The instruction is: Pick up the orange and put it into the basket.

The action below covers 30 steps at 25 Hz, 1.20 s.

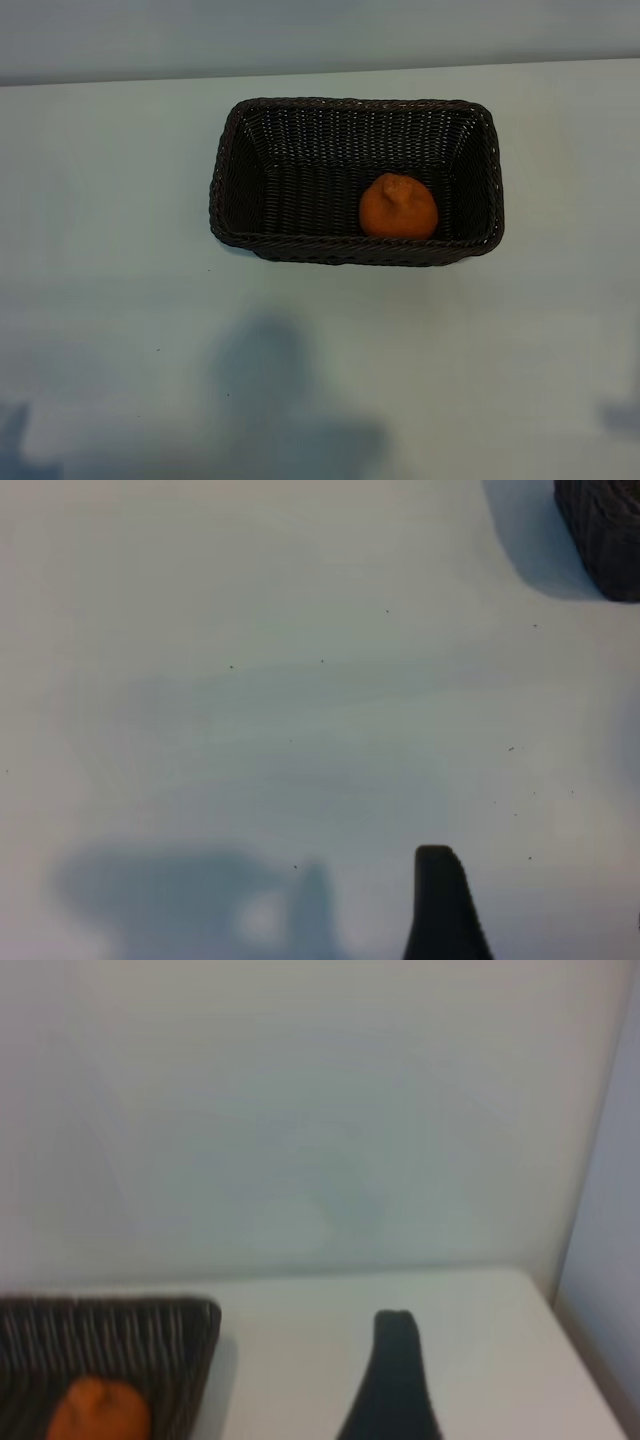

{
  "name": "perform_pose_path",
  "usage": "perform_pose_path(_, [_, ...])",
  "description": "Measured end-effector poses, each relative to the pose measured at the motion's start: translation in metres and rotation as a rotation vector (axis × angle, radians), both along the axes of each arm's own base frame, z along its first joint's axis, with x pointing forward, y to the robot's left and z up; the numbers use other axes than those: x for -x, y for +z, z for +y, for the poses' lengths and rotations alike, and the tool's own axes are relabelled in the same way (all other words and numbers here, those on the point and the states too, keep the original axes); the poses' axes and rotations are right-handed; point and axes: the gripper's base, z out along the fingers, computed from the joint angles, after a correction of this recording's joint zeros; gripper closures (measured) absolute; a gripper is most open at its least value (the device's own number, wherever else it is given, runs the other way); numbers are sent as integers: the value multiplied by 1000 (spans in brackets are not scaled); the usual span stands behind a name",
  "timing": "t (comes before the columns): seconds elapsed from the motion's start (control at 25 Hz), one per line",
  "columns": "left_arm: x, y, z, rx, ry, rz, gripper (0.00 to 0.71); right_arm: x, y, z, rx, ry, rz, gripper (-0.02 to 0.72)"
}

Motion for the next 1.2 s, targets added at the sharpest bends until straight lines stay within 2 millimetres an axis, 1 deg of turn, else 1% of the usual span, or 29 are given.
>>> perform_pose_path(0.2, [0,0,0,0,0,0,243,-10,-16,-2,-15,1,79,163])
perform_pose_path(0.52, [0,0,0,0,0,0,243,-32,-60,-8,-41,-6,292,165])
perform_pose_path(0.84, [0,0,0,0,0,0,243,-42,-84,-10,-55,-10,398,165])
perform_pose_path(1.2, [0,0,0,0,0,0,243,-42,-86,-10,-58,-10,412,170])
